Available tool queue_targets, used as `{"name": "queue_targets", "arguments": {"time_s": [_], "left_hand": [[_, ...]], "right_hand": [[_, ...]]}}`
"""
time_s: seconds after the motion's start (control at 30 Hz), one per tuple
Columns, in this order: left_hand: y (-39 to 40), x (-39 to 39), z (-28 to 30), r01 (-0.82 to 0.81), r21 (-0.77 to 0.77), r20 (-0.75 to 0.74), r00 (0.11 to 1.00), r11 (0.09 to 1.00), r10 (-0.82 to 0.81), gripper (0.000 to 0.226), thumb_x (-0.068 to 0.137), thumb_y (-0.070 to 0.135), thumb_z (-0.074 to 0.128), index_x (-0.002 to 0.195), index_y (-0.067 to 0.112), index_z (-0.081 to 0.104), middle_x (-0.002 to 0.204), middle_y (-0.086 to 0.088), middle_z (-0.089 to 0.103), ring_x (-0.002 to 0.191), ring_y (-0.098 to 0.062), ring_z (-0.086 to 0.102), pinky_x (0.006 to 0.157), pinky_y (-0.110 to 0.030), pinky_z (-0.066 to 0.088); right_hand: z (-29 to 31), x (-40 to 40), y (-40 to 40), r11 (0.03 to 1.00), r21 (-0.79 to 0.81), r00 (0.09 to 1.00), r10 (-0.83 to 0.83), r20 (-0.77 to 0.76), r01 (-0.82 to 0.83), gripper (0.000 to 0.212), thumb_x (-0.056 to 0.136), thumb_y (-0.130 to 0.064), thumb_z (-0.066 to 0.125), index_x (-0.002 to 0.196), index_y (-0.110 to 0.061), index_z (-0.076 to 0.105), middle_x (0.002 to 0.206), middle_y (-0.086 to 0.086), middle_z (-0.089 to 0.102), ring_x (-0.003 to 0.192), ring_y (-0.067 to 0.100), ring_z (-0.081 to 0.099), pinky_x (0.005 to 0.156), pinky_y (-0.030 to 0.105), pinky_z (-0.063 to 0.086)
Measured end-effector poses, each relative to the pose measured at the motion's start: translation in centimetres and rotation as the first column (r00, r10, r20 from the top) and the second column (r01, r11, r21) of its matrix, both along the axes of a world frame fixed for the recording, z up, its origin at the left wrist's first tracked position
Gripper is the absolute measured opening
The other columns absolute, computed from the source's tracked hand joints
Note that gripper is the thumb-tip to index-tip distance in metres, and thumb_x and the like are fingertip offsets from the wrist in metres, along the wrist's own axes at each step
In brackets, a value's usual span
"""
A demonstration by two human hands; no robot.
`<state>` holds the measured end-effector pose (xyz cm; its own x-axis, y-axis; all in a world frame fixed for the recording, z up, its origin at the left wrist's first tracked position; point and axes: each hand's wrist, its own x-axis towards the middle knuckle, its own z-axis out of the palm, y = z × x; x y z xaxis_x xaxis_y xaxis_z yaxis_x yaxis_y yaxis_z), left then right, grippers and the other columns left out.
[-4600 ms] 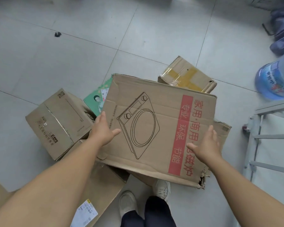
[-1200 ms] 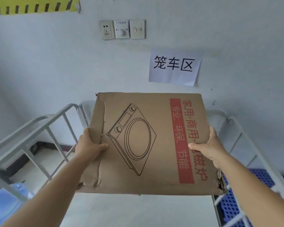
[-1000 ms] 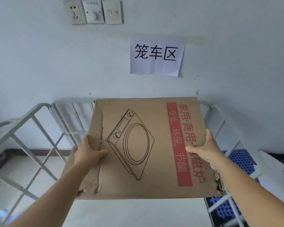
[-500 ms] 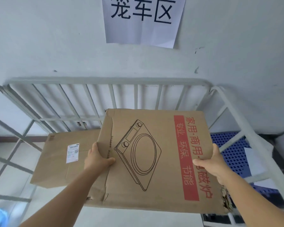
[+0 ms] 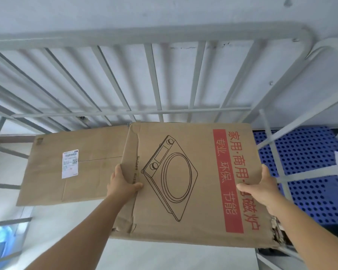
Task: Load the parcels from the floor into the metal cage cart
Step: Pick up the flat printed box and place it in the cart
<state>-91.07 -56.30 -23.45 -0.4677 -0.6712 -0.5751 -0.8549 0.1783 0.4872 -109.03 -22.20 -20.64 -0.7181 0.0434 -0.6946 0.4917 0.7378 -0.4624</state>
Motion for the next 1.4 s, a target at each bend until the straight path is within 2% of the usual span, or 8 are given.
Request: {"name": "queue_targets", "arguments": {"time_s": [0.1, 0.2, 0.33, 0.5, 0.67, 0.8, 1.0, 1.4], "left_hand": [[-0.5, -0.9, -3.6, -0.013, 0.040, 0.033, 0.999, 0.999, 0.012, 0.101, 0.063, 0.027, 0.085, 0.145, 0.020, 0.027, 0.133, -0.004, 0.045, 0.116, -0.030, 0.049, 0.096, -0.050, 0.046], [-1.1, -2.1, -7.1, -0.013, 0.039, 0.054, 0.998, 0.999, 0.011, 0.102, 0.065, 0.025, 0.084, 0.148, 0.021, 0.023, 0.133, -0.003, 0.042, 0.119, -0.029, 0.047, 0.098, -0.048, 0.045], [-1.6, -3.7, -11.5, -0.001, 0.047, 0.059, 0.998, 0.999, -0.002, 0.106, 0.067, 0.022, 0.083, 0.150, 0.021, 0.016, 0.139, -0.004, 0.038, 0.124, -0.028, 0.042, 0.103, -0.047, 0.041], [-2.4, -5.1, -15.8, 0.036, -0.050, 0.118, 0.993, 0.998, -0.030, 0.105, 0.070, 0.025, 0.080, 0.152, 0.019, 0.014, 0.143, -0.004, 0.041, 0.125, -0.031, 0.036, 0.105, -0.046, 0.035], [-2.7, -5.3, -19.8, 0.061, -0.072, 0.144, 0.988, 0.996, -0.050, 0.108, 0.067, 0.021, 0.085, 0.149, 0.018, 0.016, 0.139, -0.008, 0.043, 0.124, -0.032, 0.041, 0.103, -0.049, 0.039], [-2.8, -5.5, -21.9, 0.068, -0.070, 0.137, 0.989, 0.995, -0.058, 0.120, 0.067, 0.018, 0.086, 0.153, 0.024, 0.003, 0.149, -0.006, 0.035, 0.134, -0.030, 0.037, 0.108, -0.051, 0.037], [-2.6, -5.7, -23.6, 0.110, -0.104, 0.148, 0.984, 0.988, -0.094, 0.119, 0.068, 0.019, 0.086, 0.150, 0.035, 0.002, 0.146, -0.004, 0.036, 0.128, -0.029, 0.043, 0.097, -0.052, 0.047], [-2.7, -6.1, -27.0, 0.164, -0.133, 0.157, 0.977, 0.977, -0.142, 0.115, 0.070, 0.020, 0.085, 0.153, 0.031, 0.006, 0.153, -0.001, 0.026, 0.128, -0.027, 0.045, 0.099, -0.049, 0.047]], "right_hand": [[-3.9, -1.2, -0.2, 1.000, 0.024, 1.000, 0.001, 0.031, -0.002, 0.108, 0.075, -0.020, 0.084, 0.154, -0.028, 0.011, 0.154, 0.009, 0.023, 0.137, 0.033, 0.034, 0.106, 0.052, 0.035], [-8.0, -2.2, -0.6, 0.999, 0.043, 0.998, 0.003, 0.067, -0.006, 0.117, 0.070, -0.023, 0.086, 0.155, -0.032, 0.006, 0.153, 0.008, 0.029, 0.135, 0.032, 0.037, 0.106, 0.055, 0.037], [-12.7, -3.8, -1.0, 0.999, 0.044, 0.998, -0.006, 0.061, 0.003, 0.073, 0.073, -0.009, 0.083, 0.126, -0.025, 0.036, 0.125, 0.009, 0.051, 0.105, 0.026, 0.051, 0.090, 0.047, 0.044], [-17.7, -5.9, -2.2, 0.999, 0.002, 0.998, 0.045, 0.046, -0.045, 0.069, 0.072, -0.003, 0.082, 0.118, -0.025, 0.036, 0.109, 0.001, 0.055, 0.101, 0.022, 0.052, 0.089, 0.043, 0.043], [-22.1, -7.1, -2.6, 0.999, -0.021, 0.999, 0.036, 0.003, -0.036, 0.077, 0.067, -0.005, 0.084, 0.124, -0.027, 0.037, 0.116, 0.001, 0.058, 0.109, 0.024, 0.057, 0.089, 0.044, 0.048], [-24.2, -7.6, -2.8, 0.998, -0.025, 0.998, 0.061, 0.007, -0.061, 0.106, 0.070, -0.009, 0.083, 0.151, -0.028, 0.017, 0.128, -0.007, 0.050, 0.118, 0.017, 0.050, 0.097, 0.044, 0.045], [-26.3, -8.3, -3.3, 0.996, 0.001, 0.996, 0.088, -0.015, -0.088, 0.120, 0.071, -0.011, 0.084, 0.155, -0.034, 0.003, 0.150, -0.001, 0.034, 0.133, 0.024, 0.042, 0.101, 0.047, 0.044], [-29.6, -8.7, -3.7, 0.969, 0.120, 0.974, 0.223, -0.032, -0.217, 0.116, 0.076, -0.016, 0.081, 0.156, -0.030, -0.001, 0.154, -0.001, 0.023, 0.135, 0.025, 0.038, 0.106, 0.047, 0.040]]}}
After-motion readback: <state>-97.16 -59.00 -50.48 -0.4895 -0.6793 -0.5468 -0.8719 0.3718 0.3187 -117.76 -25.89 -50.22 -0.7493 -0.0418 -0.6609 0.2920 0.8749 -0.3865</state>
